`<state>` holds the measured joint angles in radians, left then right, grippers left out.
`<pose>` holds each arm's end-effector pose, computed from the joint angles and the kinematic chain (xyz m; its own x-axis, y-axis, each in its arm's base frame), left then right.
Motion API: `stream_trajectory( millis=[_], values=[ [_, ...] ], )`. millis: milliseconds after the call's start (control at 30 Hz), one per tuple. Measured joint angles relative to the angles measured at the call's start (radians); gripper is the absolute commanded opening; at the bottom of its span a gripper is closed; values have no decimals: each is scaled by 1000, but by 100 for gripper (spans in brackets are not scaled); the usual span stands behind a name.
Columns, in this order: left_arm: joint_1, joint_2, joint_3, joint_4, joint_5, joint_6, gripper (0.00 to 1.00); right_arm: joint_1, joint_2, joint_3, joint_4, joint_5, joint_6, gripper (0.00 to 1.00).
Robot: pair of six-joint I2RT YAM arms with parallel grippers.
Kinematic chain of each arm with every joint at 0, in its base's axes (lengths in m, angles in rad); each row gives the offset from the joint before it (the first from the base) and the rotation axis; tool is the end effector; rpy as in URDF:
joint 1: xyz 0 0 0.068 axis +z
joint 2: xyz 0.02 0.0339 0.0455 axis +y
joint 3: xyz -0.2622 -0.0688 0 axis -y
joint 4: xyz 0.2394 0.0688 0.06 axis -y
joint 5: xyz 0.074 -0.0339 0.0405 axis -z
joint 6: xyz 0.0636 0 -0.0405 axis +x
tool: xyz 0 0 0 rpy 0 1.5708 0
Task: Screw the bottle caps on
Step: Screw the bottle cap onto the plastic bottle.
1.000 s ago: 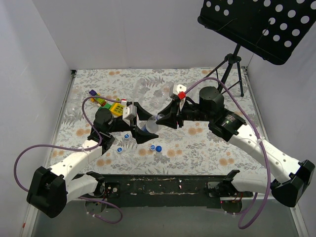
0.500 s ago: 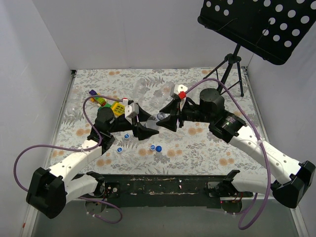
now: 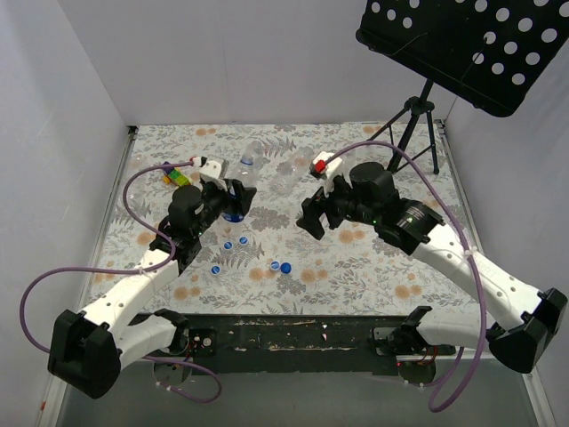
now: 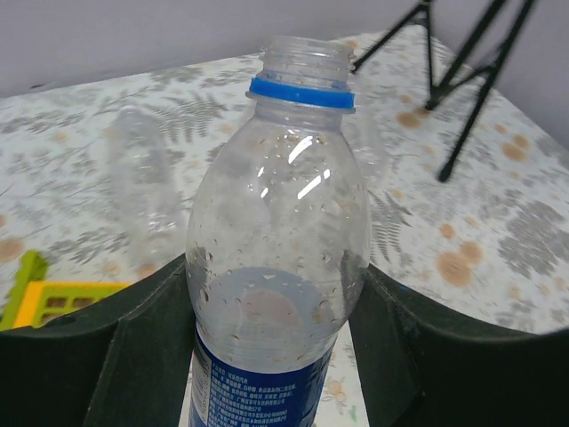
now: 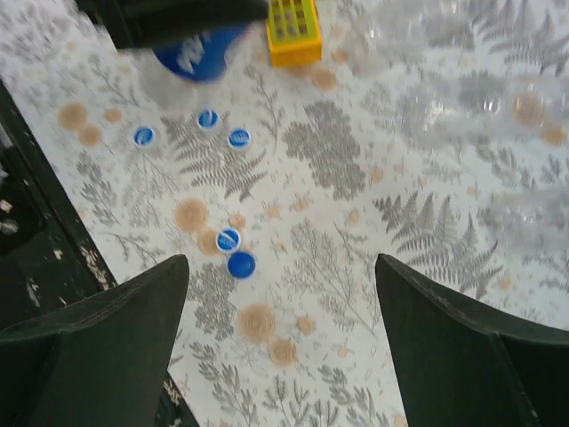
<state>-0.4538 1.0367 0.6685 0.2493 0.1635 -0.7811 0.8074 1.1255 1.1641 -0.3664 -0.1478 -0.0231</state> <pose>0.2357 -0.1265 0.2928 -0.4825 -0.5375 -0.6915 0.3353 0.6160 -0.7128 0.1824 0.2041 0.3752 -0.2038 -0.2460 -0.9476 -0.8159 0.5776 0.0255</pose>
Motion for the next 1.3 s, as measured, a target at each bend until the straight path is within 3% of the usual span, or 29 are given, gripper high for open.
stream_trajectory(
  millis=[133, 433, 733, 1300],
  values=[
    [52, -4, 0, -28, -135, -30, 43, 14, 86, 4, -133, 68, -4, 92],
    [128, -48, 0, -48, -272, -44, 43, 176, 356, 14, -291, 144, -7, 87],
    [132, -63, 0, -50, -331, -18, 44, 269, 656, 201, -352, 179, 1, 75],
    [134, -77, 0, -55, -340, 0, 44, 280, 832, 280, -386, 227, 35, 49]
  ],
)
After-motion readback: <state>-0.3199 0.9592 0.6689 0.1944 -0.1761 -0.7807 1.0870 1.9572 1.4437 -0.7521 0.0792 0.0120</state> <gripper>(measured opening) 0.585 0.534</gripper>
